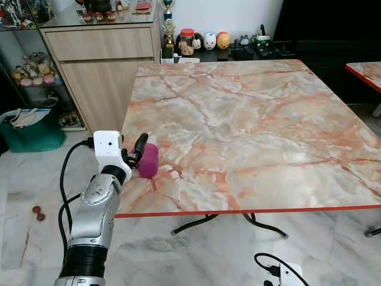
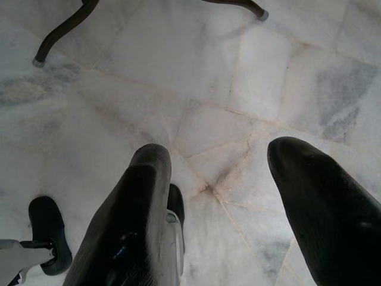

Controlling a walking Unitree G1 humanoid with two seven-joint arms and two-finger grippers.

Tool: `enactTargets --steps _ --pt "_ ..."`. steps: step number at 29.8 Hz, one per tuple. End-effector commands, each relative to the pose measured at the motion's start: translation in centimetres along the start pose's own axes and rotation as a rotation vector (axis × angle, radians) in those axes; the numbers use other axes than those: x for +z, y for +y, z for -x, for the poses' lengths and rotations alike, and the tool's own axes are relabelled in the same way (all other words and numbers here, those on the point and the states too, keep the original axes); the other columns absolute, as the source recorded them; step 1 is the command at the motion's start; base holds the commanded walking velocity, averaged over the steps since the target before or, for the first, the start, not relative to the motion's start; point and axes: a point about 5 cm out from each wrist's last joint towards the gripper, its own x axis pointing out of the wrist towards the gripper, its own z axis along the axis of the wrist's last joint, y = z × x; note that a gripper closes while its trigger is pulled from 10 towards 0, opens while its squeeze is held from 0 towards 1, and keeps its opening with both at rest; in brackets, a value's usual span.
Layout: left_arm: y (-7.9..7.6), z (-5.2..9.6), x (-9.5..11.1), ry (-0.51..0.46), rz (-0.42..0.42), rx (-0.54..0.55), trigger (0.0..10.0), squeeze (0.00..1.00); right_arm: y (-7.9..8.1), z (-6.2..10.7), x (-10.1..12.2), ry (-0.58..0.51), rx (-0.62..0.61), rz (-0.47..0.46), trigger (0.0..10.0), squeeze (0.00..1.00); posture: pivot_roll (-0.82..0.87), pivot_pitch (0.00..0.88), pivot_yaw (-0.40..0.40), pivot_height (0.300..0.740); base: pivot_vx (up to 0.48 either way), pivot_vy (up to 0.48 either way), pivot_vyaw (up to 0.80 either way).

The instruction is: Setting the table

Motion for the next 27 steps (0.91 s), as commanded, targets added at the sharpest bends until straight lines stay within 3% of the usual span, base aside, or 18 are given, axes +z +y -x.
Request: enactTargets --steps 1,5,11,12,13,14,27 --pt "0.1 -0.3 0.2 0.03 0.009 0.003 10.0 1.0 0.3 0.0 -0.2 0.012 0.005 0.004 10.0 0.0 0.05 0.0 -0.01 0.74 0.0 0.0 0.0" --pt "0.0 -0.6 0.5 0.047 0.044 -0.002 10.0 1.0 0.9 0.1 -0.3 0.016 0.014 0.016 10.0 0.0 0.06 0.0 -0.008 0.74 0.0 0.0 0.0" --pt "0.0 -0.8 0.6 0.097 0.025 0.004 10.0 1.0 1.4 0.1 -0.3 0.016 0.019 0.016 10.0 0.0 0.06 0.0 -0.006 0.74 0.0 0.0 0.0" --pt "0.0 -0.8 0.6 0.103 0.018 0.003 10.0 0.18 1.3 0.1 -0.2 0.014 0.018 0.016 10.0 0.0 0.06 0.0 -0.006 0.74 0.0 0.0 0.0" --pt "0.0 -0.8 0.6 0.103 0.018 0.003 10.0 0.18 1.3 0.1 -0.2 0.014 0.018 0.016 10.0 0.0 0.06 0.0 -0.006 0.74 0.0 0.0 0.0" --pt "0.0 -0.9 0.6 0.112 0.007 0.007 10.0 0.0 1.1 0.0 0.0 0.006 0.016 0.016 10.0 0.0 0.06 0.0 -0.006 0.74 0.0 0.0 0.0" --pt "0.2 -1.3 0.8 0.141 -0.025 0.025 10.0 0.0 1.2 -0.1 0.6 -0.006 0.014 0.019 10.0 0.0 0.06 0.0 -0.006 0.74 0.0 0.0 0.0"
